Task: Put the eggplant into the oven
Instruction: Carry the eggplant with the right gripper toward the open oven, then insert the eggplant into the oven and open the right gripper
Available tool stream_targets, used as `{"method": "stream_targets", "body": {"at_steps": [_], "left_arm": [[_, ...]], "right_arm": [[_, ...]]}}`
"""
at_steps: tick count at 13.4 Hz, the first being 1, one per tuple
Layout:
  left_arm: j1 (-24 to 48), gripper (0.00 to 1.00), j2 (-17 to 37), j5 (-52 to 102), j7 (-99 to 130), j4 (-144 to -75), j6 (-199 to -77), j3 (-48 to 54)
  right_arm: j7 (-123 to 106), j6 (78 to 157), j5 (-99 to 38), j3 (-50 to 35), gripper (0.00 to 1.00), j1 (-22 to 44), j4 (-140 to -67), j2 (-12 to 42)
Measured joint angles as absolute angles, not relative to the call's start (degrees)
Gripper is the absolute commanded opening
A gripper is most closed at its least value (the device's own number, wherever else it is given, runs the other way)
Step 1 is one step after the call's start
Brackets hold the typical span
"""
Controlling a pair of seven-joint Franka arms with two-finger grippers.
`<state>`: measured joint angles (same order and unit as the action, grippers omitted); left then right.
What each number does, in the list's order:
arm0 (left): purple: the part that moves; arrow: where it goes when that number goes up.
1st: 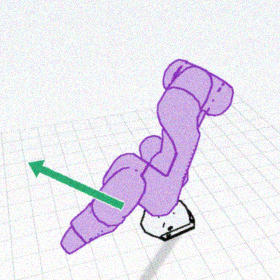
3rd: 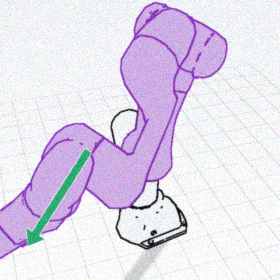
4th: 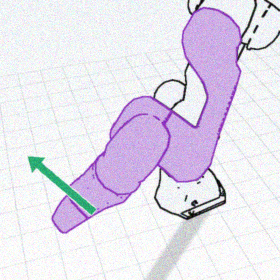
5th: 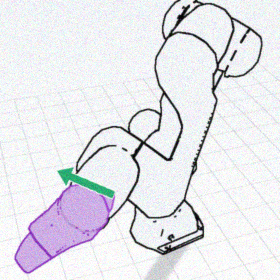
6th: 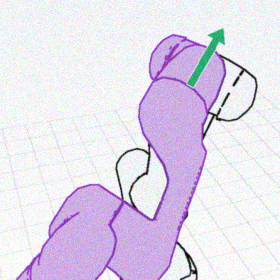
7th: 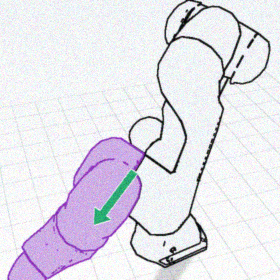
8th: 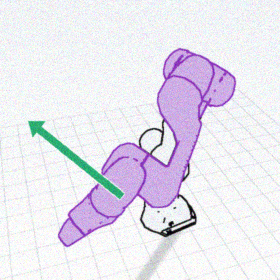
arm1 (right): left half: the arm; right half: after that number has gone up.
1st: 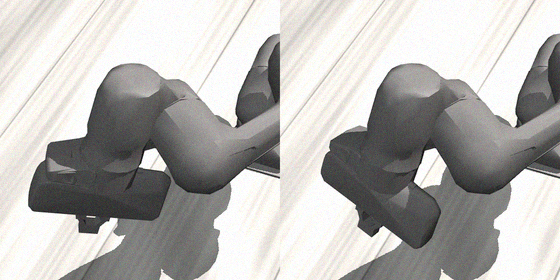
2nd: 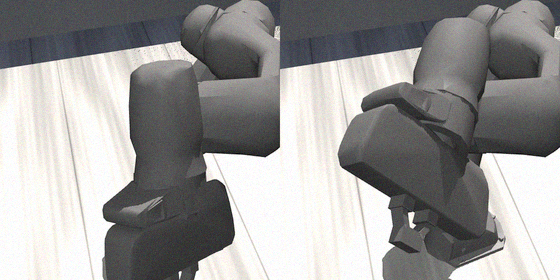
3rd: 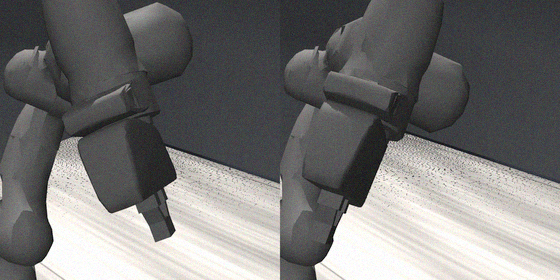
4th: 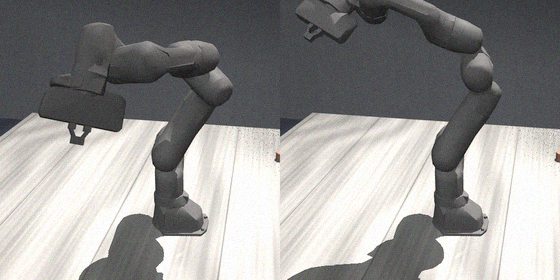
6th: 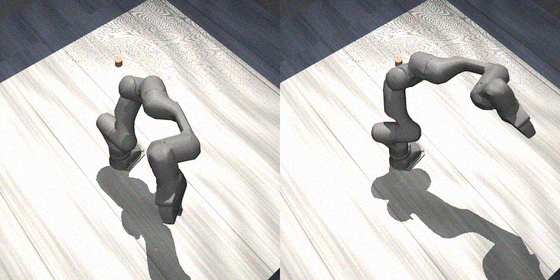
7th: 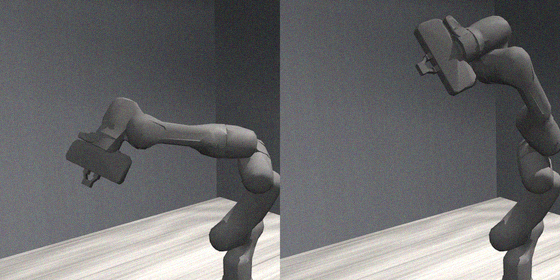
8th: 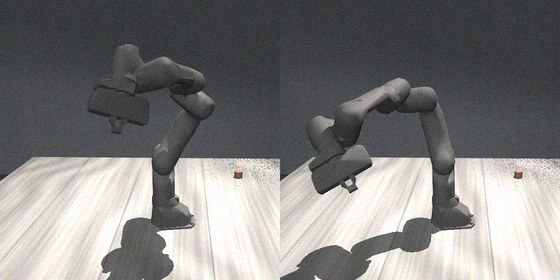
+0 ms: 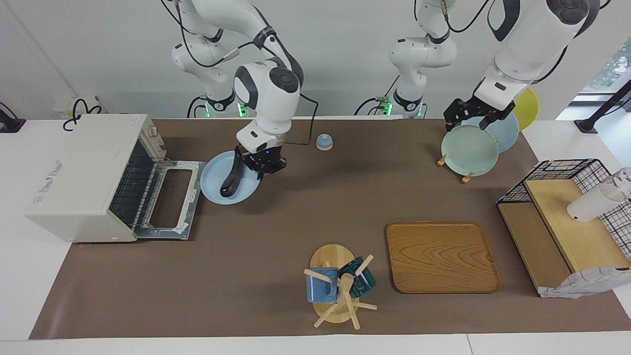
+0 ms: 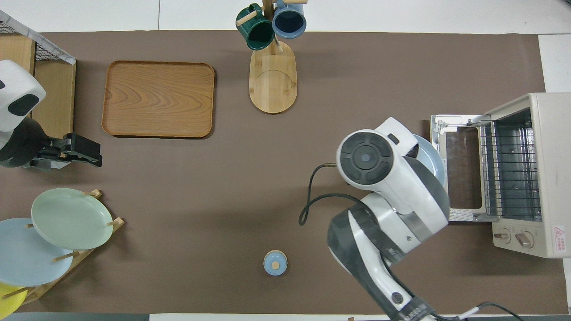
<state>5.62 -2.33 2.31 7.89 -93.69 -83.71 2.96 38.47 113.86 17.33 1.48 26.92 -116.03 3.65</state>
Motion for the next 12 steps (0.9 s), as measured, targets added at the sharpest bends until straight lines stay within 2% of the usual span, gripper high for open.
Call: {"method": "stream_targets", "body": {"at_steps": [4,8,12], "left_arm": [[5.63,1.0,-2.33,2.3,7.88,-93.27,-84.15,2.98],[5.63,1.0,-2.36,2.27,7.88,-93.15,-84.68,2.97],[5.65,1.0,-2.67,2.26,7.88,-93.14,-84.68,2.94]], "right_arm": [[28.48,114.79,17.35,1.33,0.0,15.87,-123.59,-2.54],[10.23,120.58,14.47,1.51,0.0,1.42,-126.24,-3.51],[4.25,128.07,13.98,1.31,0.0,-2.14,-130.65,-3.49]]}}
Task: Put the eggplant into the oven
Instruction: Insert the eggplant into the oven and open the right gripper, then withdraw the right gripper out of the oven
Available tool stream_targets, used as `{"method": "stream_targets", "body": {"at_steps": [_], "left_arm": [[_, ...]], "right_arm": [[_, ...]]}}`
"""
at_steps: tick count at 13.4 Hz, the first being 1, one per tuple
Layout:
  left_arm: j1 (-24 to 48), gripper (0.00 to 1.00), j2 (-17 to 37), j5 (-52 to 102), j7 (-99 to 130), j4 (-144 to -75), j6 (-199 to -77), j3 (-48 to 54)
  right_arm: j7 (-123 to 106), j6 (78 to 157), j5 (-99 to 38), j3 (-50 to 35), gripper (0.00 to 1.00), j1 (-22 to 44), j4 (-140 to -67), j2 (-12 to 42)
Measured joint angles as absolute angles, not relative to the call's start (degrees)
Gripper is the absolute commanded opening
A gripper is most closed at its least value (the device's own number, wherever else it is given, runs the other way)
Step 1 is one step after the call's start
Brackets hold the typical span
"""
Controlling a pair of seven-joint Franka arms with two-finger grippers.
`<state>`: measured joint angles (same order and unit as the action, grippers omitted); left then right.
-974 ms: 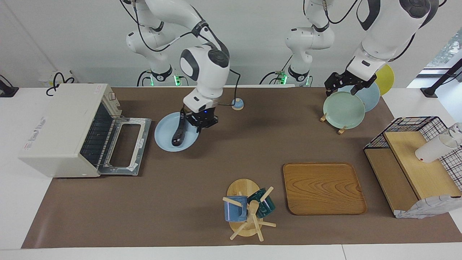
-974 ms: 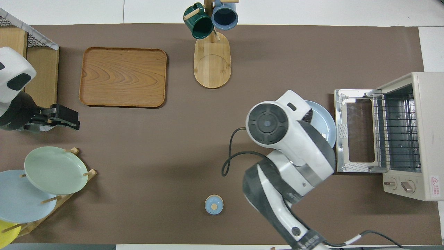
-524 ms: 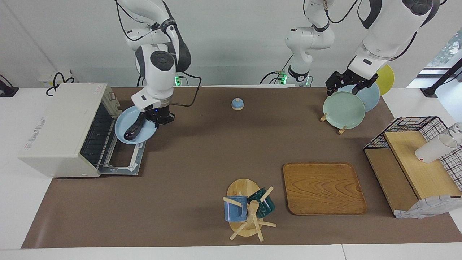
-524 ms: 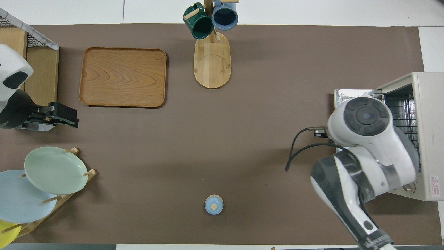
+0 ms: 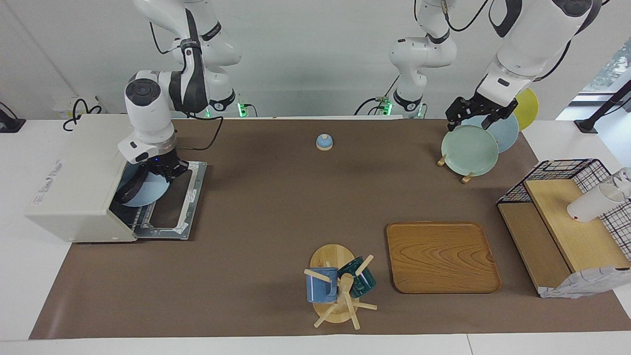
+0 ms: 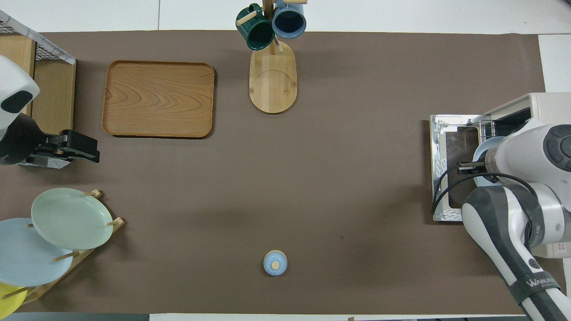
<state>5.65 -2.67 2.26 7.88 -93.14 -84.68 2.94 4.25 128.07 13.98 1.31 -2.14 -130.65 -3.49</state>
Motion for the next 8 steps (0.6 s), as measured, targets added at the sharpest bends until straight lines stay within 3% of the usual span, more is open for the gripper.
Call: {"method": "stream_targets", "body": {"at_steps": [2,8], "left_arm": [[5.65,1.0,-2.74,2.26,7.88,-93.14,-84.68,2.96],[5.55,1.0,-2.74,2.21,7.89,-93.14,-84.68,2.61]], "right_arm": [[0.9,129.47,12.39,1.34,0.0,-4.24,-131.01,-3.46],[0.25,128.63,11.08,1.05,0.25,-4.45,-131.15,-3.27]]}}
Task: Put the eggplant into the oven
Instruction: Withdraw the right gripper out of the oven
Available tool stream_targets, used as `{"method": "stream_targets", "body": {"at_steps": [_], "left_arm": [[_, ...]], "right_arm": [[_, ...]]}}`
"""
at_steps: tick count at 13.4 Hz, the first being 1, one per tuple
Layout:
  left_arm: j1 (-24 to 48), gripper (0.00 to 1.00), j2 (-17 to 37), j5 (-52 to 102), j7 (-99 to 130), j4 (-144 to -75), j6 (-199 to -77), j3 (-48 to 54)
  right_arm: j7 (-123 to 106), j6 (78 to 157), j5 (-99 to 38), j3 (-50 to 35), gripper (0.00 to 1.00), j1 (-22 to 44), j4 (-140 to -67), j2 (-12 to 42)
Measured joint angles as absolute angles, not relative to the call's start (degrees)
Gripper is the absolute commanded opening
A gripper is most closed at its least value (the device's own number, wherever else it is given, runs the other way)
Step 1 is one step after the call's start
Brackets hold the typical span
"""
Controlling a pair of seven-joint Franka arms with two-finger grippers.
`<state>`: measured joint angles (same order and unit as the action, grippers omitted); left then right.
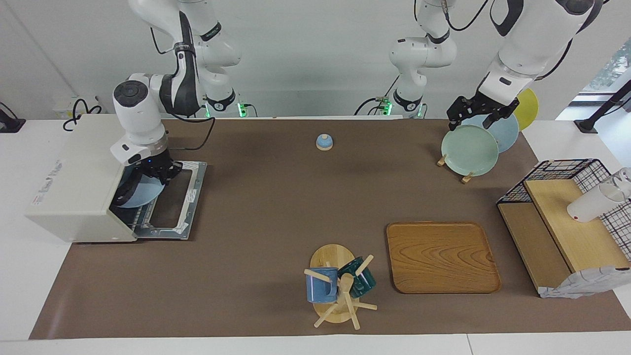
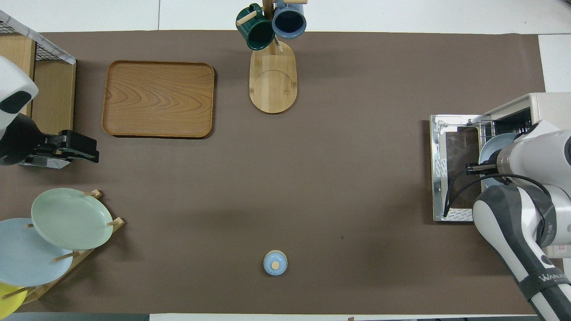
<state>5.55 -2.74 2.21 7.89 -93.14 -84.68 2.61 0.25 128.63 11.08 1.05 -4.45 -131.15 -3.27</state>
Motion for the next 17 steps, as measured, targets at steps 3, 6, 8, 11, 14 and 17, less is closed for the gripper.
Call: {"method": "stream_targets", "body": {"at_steps": [3,6,8,11,14,17], "left_arm": [[5.55,1.0,-2.74,2.19,7.89,-93.14,-84.68,2.57],[5.55,1.0,-2.74,2.18,7.89,-93.14,-84.68,2.57],[5.55,1.0,-2.74,2.18,7.89,-93.14,-84.68,2.57],[5.55,1.0,-2.74,2.17,7.89,-93.14,-84.68,2.57],[5.55,1.0,-2.74,2.17,7.89,-93.14,-84.68,2.57],[5.55,1.0,-2.74,2.17,7.89,-93.14,-84.68,2.57]], "right_arm": [[-1.37,126.46,7.96,0.69,0.25,-4.1,-129.43,-3.31],[-1.41,123.66,4.01,0.29,0.0,-0.43,-125.64,-3.33],[2.94,125.16,2.54,0.2,0.0,3.92,-125.23,-3.09],[10.15,132.04,2.52,-0.06,0.0,8.52,-126.23,1.96],[10.89,135.65,2.53,0.08,0.0,8.74,-126.5,7.56],[10.62,135.65,2.8,0.5,0.0,8.58,-126.91,8.87]]}}
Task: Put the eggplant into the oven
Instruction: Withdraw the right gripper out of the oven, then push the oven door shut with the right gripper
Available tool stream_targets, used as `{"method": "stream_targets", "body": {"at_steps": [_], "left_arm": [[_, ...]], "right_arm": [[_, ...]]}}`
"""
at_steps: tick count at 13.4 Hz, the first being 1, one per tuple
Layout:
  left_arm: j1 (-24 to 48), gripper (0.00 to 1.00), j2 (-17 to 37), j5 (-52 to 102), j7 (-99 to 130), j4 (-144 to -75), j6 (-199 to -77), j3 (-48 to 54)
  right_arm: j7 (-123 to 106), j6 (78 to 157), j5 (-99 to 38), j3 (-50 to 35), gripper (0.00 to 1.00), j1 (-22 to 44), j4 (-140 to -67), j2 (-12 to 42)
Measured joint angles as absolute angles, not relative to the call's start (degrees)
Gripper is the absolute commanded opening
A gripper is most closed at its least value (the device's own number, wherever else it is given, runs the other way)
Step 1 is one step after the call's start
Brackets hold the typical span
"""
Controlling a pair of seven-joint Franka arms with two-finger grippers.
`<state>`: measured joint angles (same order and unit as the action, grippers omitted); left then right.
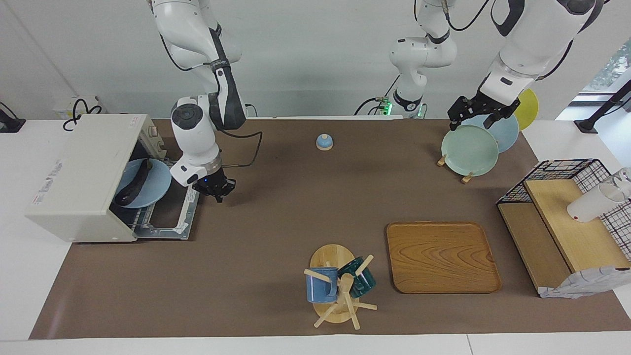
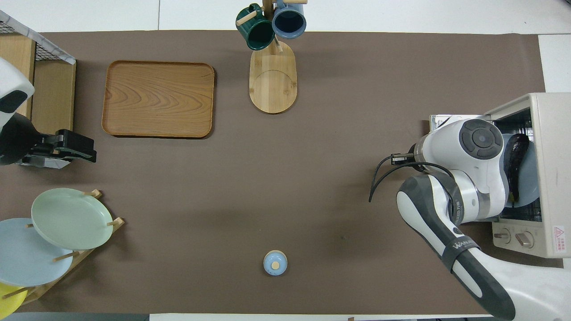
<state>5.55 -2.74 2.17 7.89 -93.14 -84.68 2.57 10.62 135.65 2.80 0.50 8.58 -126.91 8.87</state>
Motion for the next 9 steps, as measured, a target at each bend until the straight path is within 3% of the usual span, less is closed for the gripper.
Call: {"method": "stream_targets", "body": {"at_steps": [9], "left_arm": [[5.55,1.0,-2.74,2.16,7.89,-93.14,-84.68,2.57]], "right_arm": [[6.96,134.75,11.89,0.33,0.0,4.17,-127.89,9.1]]}}
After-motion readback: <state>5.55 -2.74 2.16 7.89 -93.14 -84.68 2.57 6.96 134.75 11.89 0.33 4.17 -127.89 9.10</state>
